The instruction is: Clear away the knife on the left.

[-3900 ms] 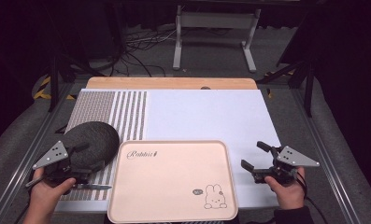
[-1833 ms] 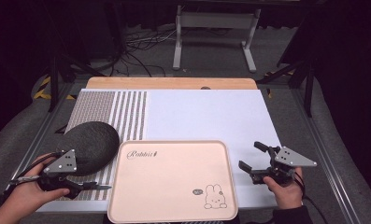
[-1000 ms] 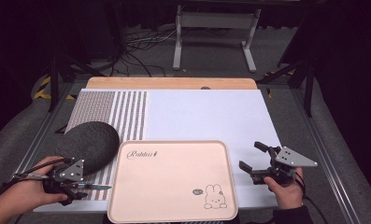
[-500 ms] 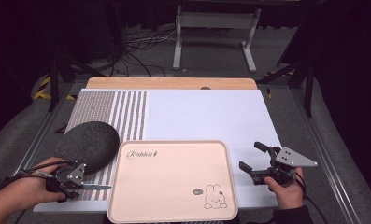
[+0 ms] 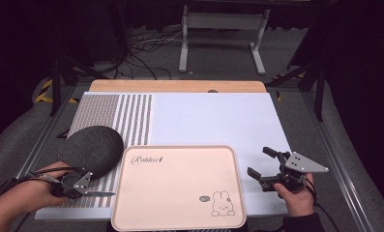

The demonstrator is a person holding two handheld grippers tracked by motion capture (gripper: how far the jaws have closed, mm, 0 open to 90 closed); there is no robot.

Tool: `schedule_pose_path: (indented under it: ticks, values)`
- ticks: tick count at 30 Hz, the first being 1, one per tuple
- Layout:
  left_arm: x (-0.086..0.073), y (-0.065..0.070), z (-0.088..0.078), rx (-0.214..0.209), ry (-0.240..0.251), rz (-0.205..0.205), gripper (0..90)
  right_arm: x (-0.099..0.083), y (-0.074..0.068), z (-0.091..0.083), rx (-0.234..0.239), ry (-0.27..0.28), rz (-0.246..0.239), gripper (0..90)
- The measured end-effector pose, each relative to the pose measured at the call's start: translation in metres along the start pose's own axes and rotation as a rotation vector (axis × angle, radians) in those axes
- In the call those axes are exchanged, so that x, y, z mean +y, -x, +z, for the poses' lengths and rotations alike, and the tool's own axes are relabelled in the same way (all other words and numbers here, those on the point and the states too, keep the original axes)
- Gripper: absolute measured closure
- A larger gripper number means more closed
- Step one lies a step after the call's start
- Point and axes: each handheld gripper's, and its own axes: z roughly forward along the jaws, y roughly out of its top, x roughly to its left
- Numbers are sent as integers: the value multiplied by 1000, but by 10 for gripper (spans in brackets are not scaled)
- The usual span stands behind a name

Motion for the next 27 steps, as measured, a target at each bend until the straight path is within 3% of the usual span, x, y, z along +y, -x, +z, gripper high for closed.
schedule_pose_path:
  ticks: [17,27]
  values:
    - [-1,0,-3,-9,8,-13,777,0,0,0,0,4,-3,40]
    - [-4,4,-26,12,23,-24,778,1,-1,-1,-2,7,-7,40]
